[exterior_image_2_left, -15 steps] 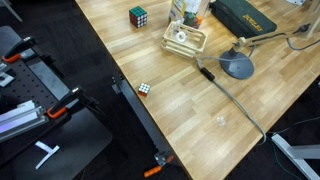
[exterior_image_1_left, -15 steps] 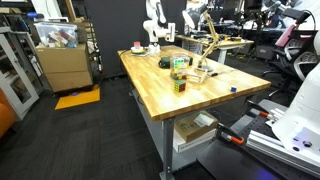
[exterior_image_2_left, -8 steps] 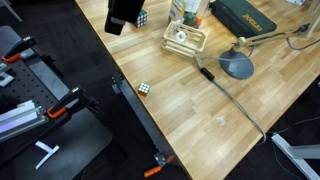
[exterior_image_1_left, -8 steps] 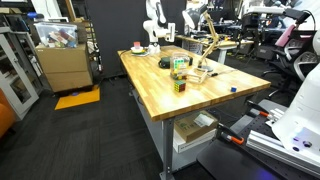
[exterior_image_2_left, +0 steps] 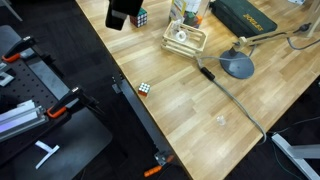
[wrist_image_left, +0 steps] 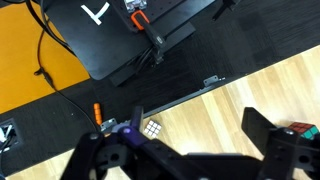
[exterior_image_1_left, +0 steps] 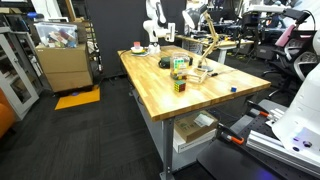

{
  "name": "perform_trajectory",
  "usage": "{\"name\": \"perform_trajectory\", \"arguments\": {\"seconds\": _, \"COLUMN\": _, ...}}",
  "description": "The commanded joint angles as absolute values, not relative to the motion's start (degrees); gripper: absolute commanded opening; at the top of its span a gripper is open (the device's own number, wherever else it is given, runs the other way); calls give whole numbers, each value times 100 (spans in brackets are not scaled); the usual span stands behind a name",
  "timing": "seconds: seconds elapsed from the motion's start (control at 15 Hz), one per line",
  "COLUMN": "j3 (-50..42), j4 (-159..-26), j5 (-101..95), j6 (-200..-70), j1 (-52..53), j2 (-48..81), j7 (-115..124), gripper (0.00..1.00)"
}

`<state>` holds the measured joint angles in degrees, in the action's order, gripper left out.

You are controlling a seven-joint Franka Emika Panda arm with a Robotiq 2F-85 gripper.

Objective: Pick up the small Rubik's cube from the table and move it to the left.

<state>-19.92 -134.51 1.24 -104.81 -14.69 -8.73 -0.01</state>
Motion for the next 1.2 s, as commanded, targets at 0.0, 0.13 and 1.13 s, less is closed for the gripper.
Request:
{"name": "perform_trajectory", "arguments": {"seconds": 0.0, "j3": -1909, "j4": -13469, "j5": 209, "j6": -10617, "j1": -1568, "j2": -719, "j7": 36, "gripper": 100}}
{"name": "perform_trajectory", "arguments": {"seconds": 0.13, "j3": -1928, "j4": -13556, "j5": 307, "j6": -10779, "j1": -1569, "j2": -565, "j7": 14, "gripper": 100}}
{"name": "perform_trajectory", "arguments": {"seconds": 1.13, "j3": -1871, "j4": -13575, "j5": 1405, "j6": -10840, "j1": -1670, "j2": 827, "j7": -119, "gripper": 100}}
